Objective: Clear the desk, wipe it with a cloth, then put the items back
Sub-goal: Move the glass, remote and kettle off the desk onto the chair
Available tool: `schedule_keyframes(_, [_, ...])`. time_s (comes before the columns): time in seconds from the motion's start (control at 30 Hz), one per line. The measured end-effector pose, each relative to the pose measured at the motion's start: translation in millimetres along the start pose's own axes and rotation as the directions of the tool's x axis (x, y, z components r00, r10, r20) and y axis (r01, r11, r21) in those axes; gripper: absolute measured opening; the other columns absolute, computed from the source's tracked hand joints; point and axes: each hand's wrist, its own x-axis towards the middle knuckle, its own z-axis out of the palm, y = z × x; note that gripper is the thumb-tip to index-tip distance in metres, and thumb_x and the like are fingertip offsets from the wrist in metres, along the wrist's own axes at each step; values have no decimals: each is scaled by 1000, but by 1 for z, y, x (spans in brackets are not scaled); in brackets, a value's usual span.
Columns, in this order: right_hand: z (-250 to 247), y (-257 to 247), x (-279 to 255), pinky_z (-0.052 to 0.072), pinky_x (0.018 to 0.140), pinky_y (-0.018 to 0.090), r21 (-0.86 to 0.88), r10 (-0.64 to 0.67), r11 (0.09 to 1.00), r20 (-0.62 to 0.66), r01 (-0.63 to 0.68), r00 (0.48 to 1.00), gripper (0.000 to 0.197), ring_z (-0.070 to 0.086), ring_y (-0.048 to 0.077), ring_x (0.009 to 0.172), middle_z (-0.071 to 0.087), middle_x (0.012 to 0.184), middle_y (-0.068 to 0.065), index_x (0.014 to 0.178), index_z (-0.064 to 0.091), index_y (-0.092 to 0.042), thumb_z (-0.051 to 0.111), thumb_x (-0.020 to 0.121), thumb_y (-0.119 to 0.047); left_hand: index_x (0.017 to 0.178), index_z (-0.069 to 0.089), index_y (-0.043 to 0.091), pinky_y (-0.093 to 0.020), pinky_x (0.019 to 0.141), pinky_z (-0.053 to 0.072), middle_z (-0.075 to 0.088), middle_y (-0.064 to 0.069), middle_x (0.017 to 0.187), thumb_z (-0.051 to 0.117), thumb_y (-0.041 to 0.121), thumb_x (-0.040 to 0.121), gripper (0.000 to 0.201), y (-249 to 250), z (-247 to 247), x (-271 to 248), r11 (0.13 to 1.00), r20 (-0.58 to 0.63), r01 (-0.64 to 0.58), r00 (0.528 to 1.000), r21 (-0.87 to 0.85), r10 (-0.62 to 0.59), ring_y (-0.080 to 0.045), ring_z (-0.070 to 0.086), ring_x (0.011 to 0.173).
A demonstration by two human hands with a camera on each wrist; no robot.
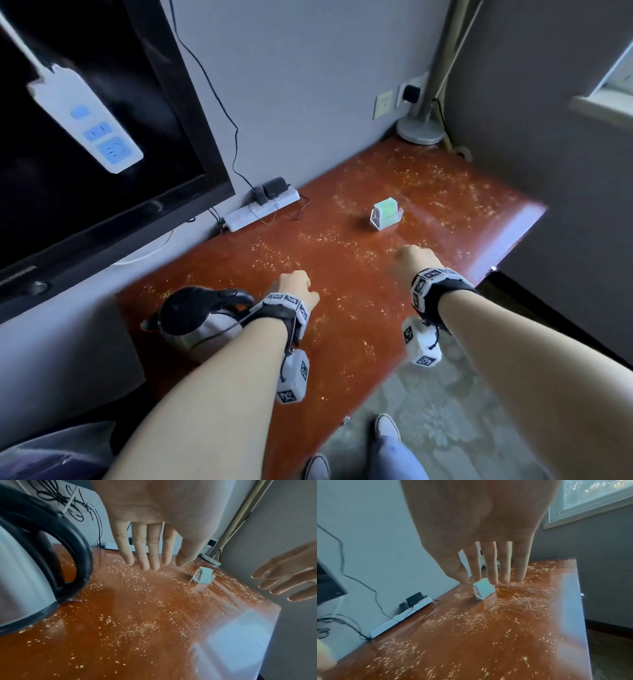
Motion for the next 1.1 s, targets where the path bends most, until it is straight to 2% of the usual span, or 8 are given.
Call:
schedule_keyframes(0.1, [-1, 19, 42, 56, 76, 36, 34, 26, 999, 11, -27, 1000, 27, 63, 31, 82, 64, 94, 11, 102, 63, -11, 55, 81, -25, 116, 63, 25, -28, 73, 58, 68, 0, 105, 61, 30, 92, 26, 13, 16, 27, 999, -4, 53, 999, -8, -53, -16, 66, 82])
schedule_keyframes(0.2, [1, 36, 93, 52, 84, 40, 41, 8, 999, 16, -9, 1000, 44, 59, 33, 103, 57, 113, 12, 119, 52, -12, 63, 81, -31, 113, 65, 26, -27, 70, 58, 70, 2, 97, 61, 32, 92, 22, 28, 34, 53, 990, -1, 141, 990, -17, -141, -15, 66, 78])
schedule_keyframes(0.33, [2, 41, 159, 47, 90, 45, 74, -62, 995, 22, 60, 998, 60, 52, 37, 114, 49, 124, 15, 133, 41, -10, 61, 86, -41, 111, 65, 29, -24, 63, 51, 69, 5, 95, 60, 33, 93, 19, 54, 50, 79, 958, 15, 285, 959, -34, -284, -15, 63, 77])
schedule_keyframes(0.5, [-3, 36, 222, 44, 89, 47, 44, -174, 984, 17, 173, 985, 69, 48, 39, 113, 41, 125, 13, 142, 28, -18, 62, 83, -32, 108, 67, 30, -27, 74, 56, 72, 8, 99, 60, 35, 91, 19, 89, 57, 112, 908, 16, 409, 912, -89, -409, -18, 65, 87])
schedule_keyframes(0.57, [-2, 29, 240, 45, 86, 48, 37, -202, 979, 12, 201, 979, 72, 49, 39, 111, 40, 126, 12, 143, 23, -23, 62, 85, -41, 109, 67, 31, -30, 79, 58, 73, 8, 101, 61, 35, 90, 20, 96, 60, 122, 886, 11, 450, 892, -117, -452, -19, 66, 91])
schedule_keyframes(0.67, [3, 20, 261, 46, 83, 49, 28, -244, 970, 26, 243, 969, 79, 49, 40, 111, 39, 127, 12, 143, 21, -28, 65, 82, -51, 109, 67, 30, -30, 77, 58, 73, 6, 100, 61, 35, 91, 19, 99, 65, 130, 864, 21, 493, 869, -99, -494, -19, 67, 88])
schedule_keyframes(0.87, [9, 14, 288, 46, 79, 47, -18, -280, 959, 106, 284, 954, 92, 52, 41, 111, 38, 128, 12, 144, 20, -28, 75, 74, -50, 109, 68, 30, -25, 65, 51, 72, 5, 96, 61, 37, 91, 20, 96, 68, 137, 815, 30, 575, 818, -72, -575, -19, 66, 84])
schedule_keyframes(1.1, [14, 11, 293, 40, 71, 40, -15, -283, 958, 128, 287, 951, 84, 54, 40, 106, 38, 124, 12, 137, 29, -20, 77, 73, -45, 108, 68, 29, -25, 65, 49, 71, 5, 93, 61, 35, 92, 19, 96, 72, 142, 788, 32, 607, 794, -102, -607, -19, 65, 81])
